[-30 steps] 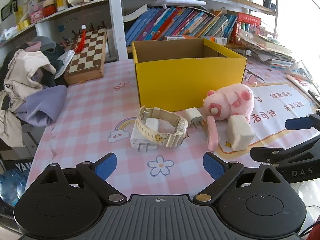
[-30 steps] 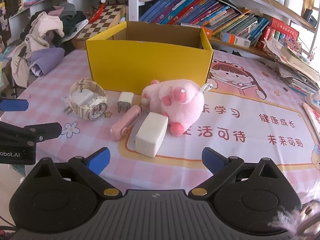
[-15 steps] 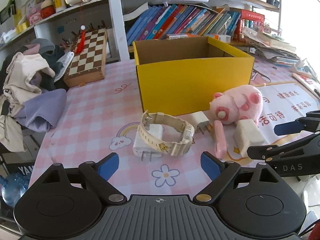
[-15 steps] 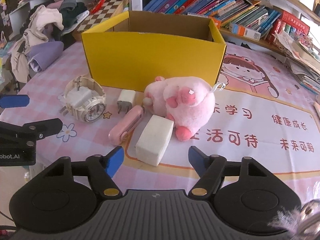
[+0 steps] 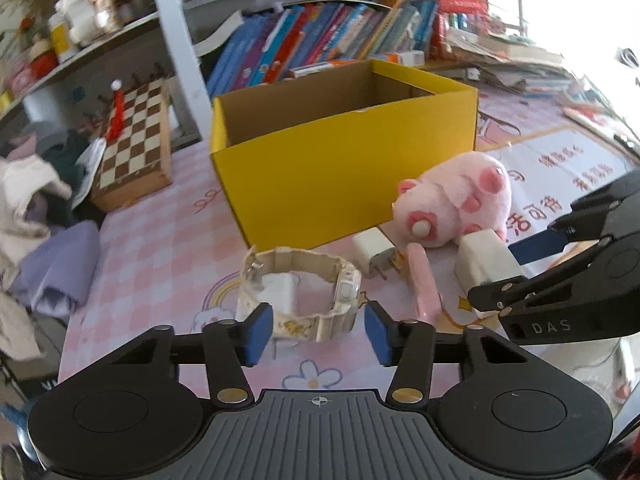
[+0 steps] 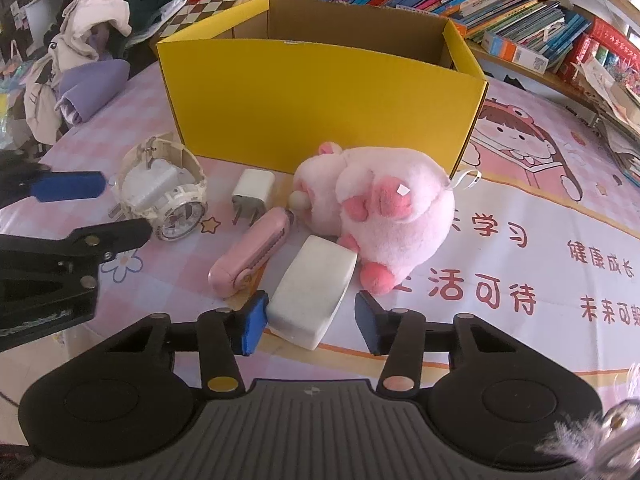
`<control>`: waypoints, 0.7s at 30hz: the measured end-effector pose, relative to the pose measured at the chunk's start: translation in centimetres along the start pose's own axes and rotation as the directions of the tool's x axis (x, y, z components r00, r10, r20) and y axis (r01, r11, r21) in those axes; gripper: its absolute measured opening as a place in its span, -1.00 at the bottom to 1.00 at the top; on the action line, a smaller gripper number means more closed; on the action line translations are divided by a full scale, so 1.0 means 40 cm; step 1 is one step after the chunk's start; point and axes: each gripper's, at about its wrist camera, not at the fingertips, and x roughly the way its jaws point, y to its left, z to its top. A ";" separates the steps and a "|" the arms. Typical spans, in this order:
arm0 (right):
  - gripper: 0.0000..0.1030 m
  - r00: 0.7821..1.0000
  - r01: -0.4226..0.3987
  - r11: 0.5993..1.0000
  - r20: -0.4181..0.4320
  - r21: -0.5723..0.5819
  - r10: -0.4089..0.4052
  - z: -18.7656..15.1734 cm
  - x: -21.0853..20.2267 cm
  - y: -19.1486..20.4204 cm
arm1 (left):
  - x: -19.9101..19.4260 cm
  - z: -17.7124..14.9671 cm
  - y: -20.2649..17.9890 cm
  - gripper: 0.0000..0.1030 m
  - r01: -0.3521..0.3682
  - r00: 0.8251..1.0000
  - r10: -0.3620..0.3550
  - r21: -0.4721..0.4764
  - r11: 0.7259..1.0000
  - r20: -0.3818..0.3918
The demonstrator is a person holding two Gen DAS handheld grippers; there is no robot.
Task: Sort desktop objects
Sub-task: 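Grasp the white watch with the left tool while the right tool grasps the white charger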
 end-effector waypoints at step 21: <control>-0.43 1.000 -0.025 0.999 -0.017 -0.047 0.024 0.000 0.013 0.002 | 0.093 0.007 -0.027 -0.69 0.043 0.996 -0.039 0.051 0.998 -0.076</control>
